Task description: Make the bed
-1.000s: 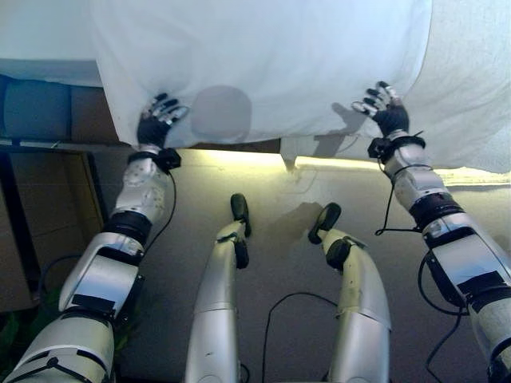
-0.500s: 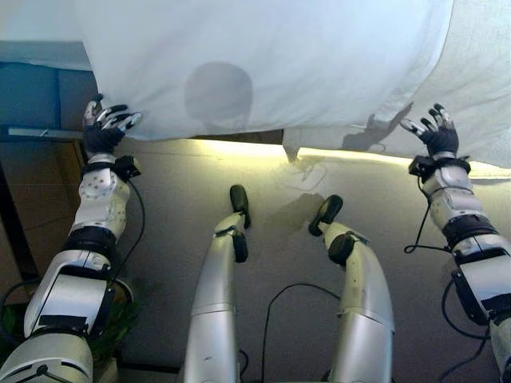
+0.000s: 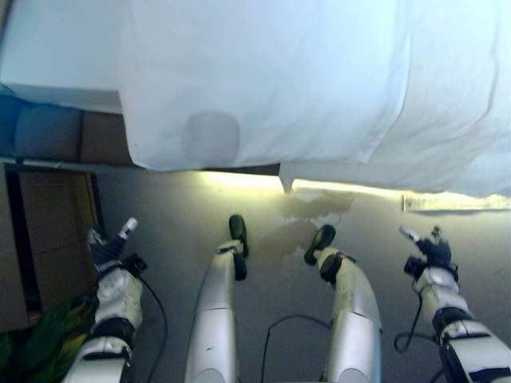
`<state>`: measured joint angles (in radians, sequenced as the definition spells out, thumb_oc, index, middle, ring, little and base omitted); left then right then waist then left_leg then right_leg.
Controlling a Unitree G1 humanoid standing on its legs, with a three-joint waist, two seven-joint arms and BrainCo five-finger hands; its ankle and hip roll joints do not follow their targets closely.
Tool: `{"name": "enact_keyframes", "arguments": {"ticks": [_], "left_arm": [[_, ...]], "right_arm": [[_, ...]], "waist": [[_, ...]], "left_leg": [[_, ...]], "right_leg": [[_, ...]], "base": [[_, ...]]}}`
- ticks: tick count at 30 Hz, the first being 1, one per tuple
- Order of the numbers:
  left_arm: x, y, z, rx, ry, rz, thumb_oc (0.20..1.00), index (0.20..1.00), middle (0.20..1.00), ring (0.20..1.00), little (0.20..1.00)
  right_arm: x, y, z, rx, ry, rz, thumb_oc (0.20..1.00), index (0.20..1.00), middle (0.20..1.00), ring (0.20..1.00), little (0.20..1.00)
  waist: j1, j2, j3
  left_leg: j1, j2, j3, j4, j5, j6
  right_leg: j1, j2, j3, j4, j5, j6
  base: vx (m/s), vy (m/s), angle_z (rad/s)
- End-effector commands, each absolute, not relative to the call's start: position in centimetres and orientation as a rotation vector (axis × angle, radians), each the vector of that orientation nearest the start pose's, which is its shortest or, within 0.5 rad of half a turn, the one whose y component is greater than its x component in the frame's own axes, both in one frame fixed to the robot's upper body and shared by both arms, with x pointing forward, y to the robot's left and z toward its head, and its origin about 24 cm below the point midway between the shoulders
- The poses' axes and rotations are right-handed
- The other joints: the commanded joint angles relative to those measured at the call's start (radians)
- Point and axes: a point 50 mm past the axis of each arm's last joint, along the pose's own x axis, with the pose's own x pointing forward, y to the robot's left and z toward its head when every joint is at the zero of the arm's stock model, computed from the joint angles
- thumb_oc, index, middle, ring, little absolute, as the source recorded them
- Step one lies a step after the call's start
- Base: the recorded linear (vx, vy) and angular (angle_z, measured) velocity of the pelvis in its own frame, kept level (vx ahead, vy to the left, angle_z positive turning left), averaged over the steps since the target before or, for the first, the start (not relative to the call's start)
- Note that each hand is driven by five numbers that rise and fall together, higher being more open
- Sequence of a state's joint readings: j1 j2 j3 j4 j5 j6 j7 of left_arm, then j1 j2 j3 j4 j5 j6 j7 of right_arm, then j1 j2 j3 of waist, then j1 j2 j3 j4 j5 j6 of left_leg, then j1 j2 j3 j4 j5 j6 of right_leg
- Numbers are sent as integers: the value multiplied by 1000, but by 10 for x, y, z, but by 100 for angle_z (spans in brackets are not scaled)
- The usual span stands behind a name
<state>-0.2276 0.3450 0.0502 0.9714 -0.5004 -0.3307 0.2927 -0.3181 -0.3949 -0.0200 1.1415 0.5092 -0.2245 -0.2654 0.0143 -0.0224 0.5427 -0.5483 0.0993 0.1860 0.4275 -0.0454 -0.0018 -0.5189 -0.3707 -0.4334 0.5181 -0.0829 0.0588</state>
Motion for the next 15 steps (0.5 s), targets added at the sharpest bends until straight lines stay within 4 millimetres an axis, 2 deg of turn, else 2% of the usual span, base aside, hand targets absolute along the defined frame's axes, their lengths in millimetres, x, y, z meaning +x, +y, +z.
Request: {"name": "enact_keyframes", "arguments": {"ticks": [1,2,3,4,5,7,8,9,10,12,14,15], "left_arm": [[218,300,-64,53,422,589,1000,1000,1000,1000,1000],[193,290,-88,64,551,508,1000,1000,1000,1000,1000],[192,290,-89,65,554,508,1000,1000,1000,1000,1000],[176,280,-103,101,636,411,1000,1000,1000,1000,1000],[175,280,-103,102,638,410,1000,1000,1000,1000,1000],[150,271,-121,123,749,359,1000,1000,1000,1000,1000],[150,271,-121,124,751,359,1000,1000,1000,1000,1000],[141,265,-127,155,789,311,1000,1000,1000,1000,1000],[141,265,-127,155,790,311,1000,1000,1000,1000,1000],[132,261,-131,228,817,261,1000,1000,1000,1000,1000],[130,259,-132,270,822,222,1000,1000,1000,1000,1000],[125,258,-134,323,844,179,1000,1000,1000,1000,1000]], "right_arm": [[226,-313,-65,-66,555,-626,1000,1000,1000,1000,1000],[205,-298,-88,-96,662,-529,1000,1000,1000,1000,1000],[204,-298,-88,-97,665,-528,1000,1000,1000,1000,1000],[183,-287,-106,-107,758,-477,1000,1000,1000,1000,1000],[182,-286,-107,-108,760,-477,1000,1000,1000,1000,1000],[157,-274,-125,-159,875,-398,1000,1000,1000,1000,1000],[157,-274,-125,-160,876,-398,1000,1000,1000,1000,1000],[144,-266,-134,-190,940,-339,1000,1000,1000,1000,1000],[143,-266,-134,-190,940,-339,1000,1000,1000,1000,1000],[130,-260,-141,-272,998,-260,1000,1000,1000,1000,1000],[128,-260,-141,-300,1002,-249,1000,1000,1000,1000,1000],[121,-257,-145,-321,1033,-208,1000,1000,1000,1000,1000]], "waist": [[21,-3,-23],[33,-9,-68],[32,-8,-67],[37,-11,-127],[37,-10,-126],[49,-11,-215],[49,-10,-214],[54,-11,-280],[54,-11,-281],[64,-9,-349],[64,-8,-368],[68,-9,-401]], "left_leg": [[158,-11,7,-69,-45,-40],[264,-5,-2,-143,-18,-53],[272,-5,-3,-150,-15,-54],[349,7,-6,-209,12,-67],[356,8,-7,-215,14,-68],[454,15,-11,-293,55,-89],[458,15,-11,-298,57,-89],[494,19,-3,-343,111,-93],[494,19,-3,-345,113,-93],[564,22,-4,-412,139,-107],[581,23,-3,-425,146,-111],[604,22,-3,-440,143,-113]], "right_leg": [[94,13,2,-57,52,92],[220,36,-21,-139,62,96],[230,39,-24,-146,65,96],[325,62,-44,-213,69,101],[332,65,-47,-219,72,101],[441,102,-73,-309,87,110],[446,103,-74,-313,88,110],[498,119,-96,-380,123,108],[499,120,-97,-383,125,108],[575,147,-107,-452,136,117],[592,153,-105,-467,140,121],[618,160,-106,-491,142,124]], "base": [[215,-129,-14],[168,-92,-13],[306,-161,-2],[150,-76,8],[217,-95,9],[154,-68,-2],[96,-72,-2],[0,0,0],[48,-44,-2],[103,-42,1],[63,-23,4],[0,0,0]]}}
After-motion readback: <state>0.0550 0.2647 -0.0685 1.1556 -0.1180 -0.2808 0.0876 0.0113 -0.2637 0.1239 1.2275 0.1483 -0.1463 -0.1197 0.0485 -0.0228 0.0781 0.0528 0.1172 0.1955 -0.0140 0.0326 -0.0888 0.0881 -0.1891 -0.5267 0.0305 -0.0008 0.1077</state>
